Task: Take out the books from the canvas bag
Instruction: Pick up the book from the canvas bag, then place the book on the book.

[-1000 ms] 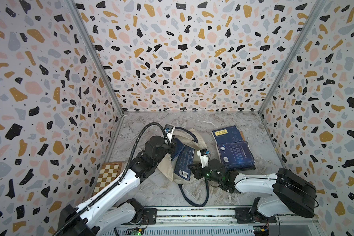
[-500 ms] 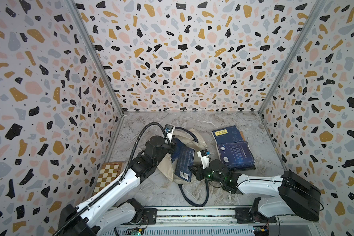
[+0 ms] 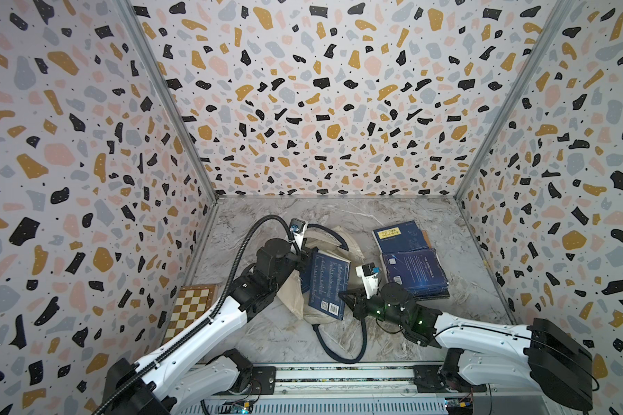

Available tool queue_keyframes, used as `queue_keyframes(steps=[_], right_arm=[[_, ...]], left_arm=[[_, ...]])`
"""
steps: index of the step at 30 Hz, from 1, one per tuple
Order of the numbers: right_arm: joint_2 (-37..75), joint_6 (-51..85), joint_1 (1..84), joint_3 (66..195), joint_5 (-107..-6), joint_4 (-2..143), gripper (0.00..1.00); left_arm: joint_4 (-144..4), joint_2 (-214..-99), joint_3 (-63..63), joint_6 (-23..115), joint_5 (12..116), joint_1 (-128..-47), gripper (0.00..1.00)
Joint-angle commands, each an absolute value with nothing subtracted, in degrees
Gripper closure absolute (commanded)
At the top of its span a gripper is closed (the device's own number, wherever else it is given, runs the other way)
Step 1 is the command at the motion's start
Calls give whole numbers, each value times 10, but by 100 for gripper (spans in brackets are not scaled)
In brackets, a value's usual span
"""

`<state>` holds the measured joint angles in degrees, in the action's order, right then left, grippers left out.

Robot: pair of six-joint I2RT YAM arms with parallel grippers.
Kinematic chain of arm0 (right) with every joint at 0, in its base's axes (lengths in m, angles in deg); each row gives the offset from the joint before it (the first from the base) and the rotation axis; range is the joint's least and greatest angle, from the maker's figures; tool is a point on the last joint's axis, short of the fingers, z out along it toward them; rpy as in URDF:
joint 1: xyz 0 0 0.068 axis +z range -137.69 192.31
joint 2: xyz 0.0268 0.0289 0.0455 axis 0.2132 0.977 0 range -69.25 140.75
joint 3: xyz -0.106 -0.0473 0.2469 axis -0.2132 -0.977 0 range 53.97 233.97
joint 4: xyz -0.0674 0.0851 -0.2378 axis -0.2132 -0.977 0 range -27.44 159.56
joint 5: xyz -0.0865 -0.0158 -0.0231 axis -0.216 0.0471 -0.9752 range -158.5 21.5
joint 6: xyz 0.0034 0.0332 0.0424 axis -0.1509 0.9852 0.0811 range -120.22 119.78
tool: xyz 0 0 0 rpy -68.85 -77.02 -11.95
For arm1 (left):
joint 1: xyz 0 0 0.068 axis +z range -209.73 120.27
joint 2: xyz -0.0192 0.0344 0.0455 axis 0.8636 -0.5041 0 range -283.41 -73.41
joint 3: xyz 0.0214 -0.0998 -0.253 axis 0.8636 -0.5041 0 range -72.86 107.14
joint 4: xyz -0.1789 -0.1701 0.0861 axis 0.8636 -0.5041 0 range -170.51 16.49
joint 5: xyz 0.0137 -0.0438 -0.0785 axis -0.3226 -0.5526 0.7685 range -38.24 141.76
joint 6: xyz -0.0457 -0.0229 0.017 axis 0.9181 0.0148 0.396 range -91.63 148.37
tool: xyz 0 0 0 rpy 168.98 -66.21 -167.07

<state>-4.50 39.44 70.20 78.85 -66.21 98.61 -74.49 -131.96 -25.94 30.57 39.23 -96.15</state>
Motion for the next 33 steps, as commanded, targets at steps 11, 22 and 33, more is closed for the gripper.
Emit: queue_keyframes(steps=[11, 22, 33], right_arm=[[-223, 348, 672, 789, -683, 931, 100], [-336, 341, 649, 812, -682, 886, 100], [-363, 385, 582, 855, -788, 820, 100]], left_arm=[[-741, -1323, -236, 308, 380, -961, 100], [-746, -1328, -233, 309, 375, -960, 100], [-752, -1332, -231, 308, 373, -961, 100]])
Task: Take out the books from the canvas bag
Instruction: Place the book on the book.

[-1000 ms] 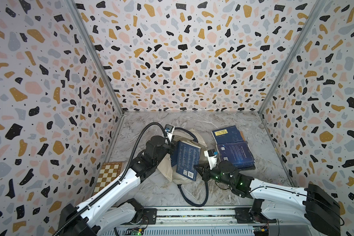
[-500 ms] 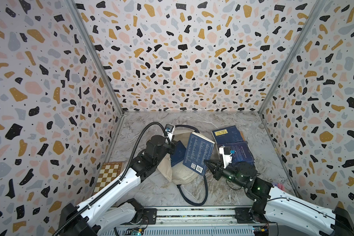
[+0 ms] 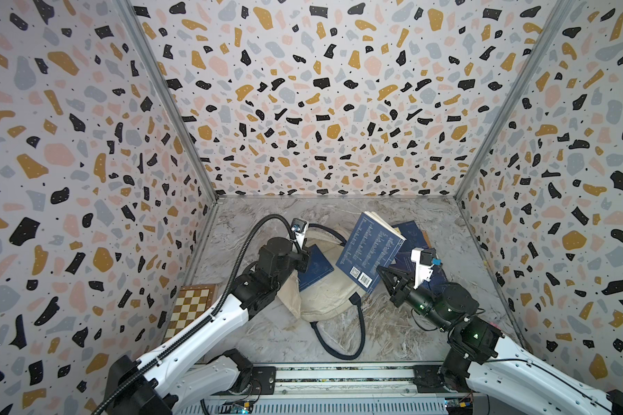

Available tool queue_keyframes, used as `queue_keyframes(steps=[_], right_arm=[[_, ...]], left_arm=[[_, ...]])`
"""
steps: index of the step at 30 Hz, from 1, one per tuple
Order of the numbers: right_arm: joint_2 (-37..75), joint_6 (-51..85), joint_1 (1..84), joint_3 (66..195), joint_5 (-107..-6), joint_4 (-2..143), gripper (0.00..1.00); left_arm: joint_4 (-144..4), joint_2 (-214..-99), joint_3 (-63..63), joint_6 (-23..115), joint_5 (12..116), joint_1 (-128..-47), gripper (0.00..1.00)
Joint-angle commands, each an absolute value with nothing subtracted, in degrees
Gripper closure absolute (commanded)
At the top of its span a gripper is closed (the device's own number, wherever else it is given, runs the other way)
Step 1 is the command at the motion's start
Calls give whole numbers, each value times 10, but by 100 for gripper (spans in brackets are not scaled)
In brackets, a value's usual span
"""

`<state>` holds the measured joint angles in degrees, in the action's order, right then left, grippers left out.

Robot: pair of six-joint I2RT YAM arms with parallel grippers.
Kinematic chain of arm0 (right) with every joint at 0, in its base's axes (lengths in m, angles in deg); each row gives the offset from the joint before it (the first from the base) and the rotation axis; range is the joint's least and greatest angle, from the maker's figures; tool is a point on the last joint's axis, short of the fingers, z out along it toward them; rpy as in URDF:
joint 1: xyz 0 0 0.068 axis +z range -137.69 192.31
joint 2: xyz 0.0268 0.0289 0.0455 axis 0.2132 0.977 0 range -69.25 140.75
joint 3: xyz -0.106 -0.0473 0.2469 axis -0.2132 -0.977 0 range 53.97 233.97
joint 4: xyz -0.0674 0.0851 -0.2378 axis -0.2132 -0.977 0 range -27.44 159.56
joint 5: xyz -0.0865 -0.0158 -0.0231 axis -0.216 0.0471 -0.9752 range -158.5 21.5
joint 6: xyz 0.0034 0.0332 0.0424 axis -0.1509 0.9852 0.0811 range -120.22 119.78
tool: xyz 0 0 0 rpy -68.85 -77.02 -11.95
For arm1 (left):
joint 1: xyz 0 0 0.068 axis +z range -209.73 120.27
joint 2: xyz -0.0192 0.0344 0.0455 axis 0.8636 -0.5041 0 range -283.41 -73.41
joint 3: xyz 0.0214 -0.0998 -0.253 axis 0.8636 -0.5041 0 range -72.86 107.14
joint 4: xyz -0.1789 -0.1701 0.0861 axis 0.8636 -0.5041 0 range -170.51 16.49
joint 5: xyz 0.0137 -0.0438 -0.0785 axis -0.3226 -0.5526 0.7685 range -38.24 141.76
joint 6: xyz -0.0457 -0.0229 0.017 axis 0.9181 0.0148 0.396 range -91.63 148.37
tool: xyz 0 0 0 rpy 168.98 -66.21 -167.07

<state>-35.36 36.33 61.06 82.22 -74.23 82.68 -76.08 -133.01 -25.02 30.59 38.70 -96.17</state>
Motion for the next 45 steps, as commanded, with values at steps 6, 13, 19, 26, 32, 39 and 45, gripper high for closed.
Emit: queue_keyframes(steps=[6, 13, 19, 26, 32, 39, 45], right_arm=[[-346, 473, 421, 850, -686, 837, 100], [-313, 560, 285, 831, -596, 900, 100], [-234, 578, 246, 830, -596, 944, 100], [-129, 632, 227, 813, -616, 1036, 100], [-39, 696, 225, 803, -654, 1078, 100], [46, 768, 225, 802, -673, 1094, 100], [94, 806, 225, 821, -679, 1080, 100]], left_arm=[[-752, -1331, -231, 308, 375, -961, 100], [-752, -1327, -232, 307, 371, -961, 100], [-753, -1326, -231, 307, 372, -961, 100], [-753, -1324, -232, 308, 374, -961, 100], [-752, -1320, -233, 308, 373, -961, 100], [-752, -1318, -232, 309, 374, -961, 100], [-752, -1319, -232, 309, 376, -961, 100]])
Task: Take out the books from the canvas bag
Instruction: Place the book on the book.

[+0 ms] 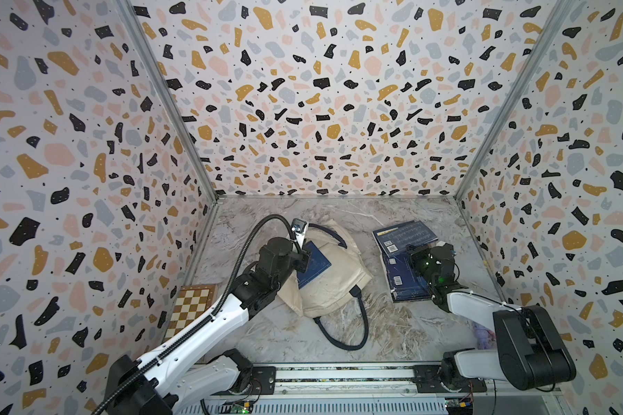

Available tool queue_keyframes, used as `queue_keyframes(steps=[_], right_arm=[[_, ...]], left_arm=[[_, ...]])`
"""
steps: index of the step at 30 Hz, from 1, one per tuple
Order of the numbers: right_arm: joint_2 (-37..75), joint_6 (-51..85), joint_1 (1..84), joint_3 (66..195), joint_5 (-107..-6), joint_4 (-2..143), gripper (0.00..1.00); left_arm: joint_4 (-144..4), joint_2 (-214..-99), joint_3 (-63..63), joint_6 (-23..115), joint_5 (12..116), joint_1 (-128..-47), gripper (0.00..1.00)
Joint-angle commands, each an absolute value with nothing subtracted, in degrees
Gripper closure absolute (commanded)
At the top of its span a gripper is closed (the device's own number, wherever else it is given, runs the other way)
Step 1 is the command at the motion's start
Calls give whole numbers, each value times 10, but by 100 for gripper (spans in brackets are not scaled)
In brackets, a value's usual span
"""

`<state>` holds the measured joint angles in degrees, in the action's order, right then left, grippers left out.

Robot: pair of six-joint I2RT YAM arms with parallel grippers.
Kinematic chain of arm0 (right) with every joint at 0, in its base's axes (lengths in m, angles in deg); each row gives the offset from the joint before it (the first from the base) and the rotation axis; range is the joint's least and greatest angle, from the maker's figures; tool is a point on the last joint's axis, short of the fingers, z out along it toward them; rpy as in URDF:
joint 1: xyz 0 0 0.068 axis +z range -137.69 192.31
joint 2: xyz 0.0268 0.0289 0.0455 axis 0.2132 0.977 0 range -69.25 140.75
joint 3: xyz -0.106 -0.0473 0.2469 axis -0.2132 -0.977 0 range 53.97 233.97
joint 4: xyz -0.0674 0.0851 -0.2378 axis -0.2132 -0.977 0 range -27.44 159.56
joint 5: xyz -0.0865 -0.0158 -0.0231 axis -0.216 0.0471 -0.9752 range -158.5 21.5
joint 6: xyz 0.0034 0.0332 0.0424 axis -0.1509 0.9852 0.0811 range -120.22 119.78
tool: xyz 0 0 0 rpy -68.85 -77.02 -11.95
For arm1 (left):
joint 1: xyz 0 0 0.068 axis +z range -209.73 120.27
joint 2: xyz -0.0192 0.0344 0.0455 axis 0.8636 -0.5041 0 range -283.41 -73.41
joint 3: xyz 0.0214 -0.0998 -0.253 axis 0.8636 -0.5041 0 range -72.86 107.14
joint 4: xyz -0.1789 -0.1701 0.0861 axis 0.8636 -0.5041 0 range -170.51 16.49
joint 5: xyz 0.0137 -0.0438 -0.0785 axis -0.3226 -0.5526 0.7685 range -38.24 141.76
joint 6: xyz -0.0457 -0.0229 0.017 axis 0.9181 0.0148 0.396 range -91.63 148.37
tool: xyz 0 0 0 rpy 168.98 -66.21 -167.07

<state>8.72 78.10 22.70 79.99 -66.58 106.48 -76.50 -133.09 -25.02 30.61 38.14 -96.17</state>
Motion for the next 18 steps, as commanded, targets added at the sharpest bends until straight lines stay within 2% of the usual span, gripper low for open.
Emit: queue_keyframes(steps=[1, 11, 16, 18], right_arm=[[100, 805, 225, 826, -680, 1076, 100], [156, 818, 227, 857, -659, 1079, 100], [161, 804, 226, 875, -654, 1056, 94], [156, 798, 226, 878, -656, 1046, 88]], left_arm=[[-752, -1319, -232, 309, 376, -961, 100], [-752, -1319, -231, 309, 377, -961, 100], [-752, -1317, -232, 308, 376, -961, 100], [-752, -1316, -231, 308, 375, -961, 100]])
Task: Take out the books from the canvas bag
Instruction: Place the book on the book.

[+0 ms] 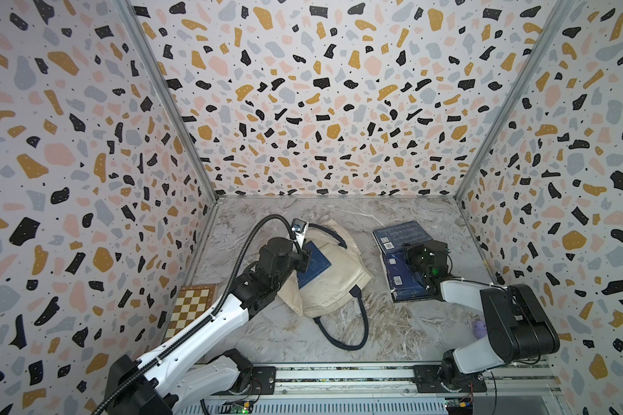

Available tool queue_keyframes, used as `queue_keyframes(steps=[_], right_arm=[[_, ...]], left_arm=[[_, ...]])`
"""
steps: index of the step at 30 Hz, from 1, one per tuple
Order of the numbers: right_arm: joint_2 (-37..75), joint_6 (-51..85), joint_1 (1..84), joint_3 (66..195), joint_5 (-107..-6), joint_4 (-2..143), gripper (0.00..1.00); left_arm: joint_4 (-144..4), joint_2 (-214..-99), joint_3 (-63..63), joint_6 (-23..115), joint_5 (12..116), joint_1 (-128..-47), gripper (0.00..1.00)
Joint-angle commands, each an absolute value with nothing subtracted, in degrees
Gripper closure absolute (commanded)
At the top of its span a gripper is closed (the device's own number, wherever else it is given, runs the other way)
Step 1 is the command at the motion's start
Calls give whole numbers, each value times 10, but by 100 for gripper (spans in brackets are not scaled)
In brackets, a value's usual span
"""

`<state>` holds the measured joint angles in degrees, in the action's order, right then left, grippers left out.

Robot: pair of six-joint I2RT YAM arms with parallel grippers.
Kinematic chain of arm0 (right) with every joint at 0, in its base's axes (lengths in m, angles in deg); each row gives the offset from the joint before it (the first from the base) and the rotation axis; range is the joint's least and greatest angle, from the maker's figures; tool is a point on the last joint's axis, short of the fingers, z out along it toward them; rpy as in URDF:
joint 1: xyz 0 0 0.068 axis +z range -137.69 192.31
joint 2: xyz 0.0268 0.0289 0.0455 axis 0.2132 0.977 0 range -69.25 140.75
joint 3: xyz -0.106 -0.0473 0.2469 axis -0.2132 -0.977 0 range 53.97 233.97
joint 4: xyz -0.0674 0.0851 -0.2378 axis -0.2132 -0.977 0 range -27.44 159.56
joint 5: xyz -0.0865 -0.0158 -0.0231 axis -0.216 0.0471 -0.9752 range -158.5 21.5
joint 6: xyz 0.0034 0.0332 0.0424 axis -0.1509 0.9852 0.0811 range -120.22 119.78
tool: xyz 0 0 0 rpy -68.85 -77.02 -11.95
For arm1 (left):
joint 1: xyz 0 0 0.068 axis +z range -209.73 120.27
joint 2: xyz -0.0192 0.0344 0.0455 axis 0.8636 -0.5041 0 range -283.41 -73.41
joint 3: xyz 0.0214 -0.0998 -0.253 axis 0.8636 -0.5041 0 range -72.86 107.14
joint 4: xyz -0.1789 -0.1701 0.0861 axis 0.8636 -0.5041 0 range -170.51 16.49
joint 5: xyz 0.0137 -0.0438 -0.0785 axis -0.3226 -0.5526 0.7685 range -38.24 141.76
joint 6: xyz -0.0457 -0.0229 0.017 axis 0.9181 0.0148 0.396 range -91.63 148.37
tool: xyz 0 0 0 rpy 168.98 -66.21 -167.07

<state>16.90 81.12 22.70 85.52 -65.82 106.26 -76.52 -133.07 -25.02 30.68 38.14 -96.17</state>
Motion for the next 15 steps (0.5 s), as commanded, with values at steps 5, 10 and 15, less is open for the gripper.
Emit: queue_keyframes(steps=[5, 10, 15], right_arm=[[150, 794, 225, 882, -638, 1027, 74], [153, 797, 222, 882, -622, 1014, 66], [141, 798, 219, 880, -607, 996, 61]], left_arm=[[-752, -1316, -232, 308, 376, -961, 100], [-752, -1314, -232, 308, 376, -962, 100], [-752, -1315, -232, 308, 376, -961, 100]])
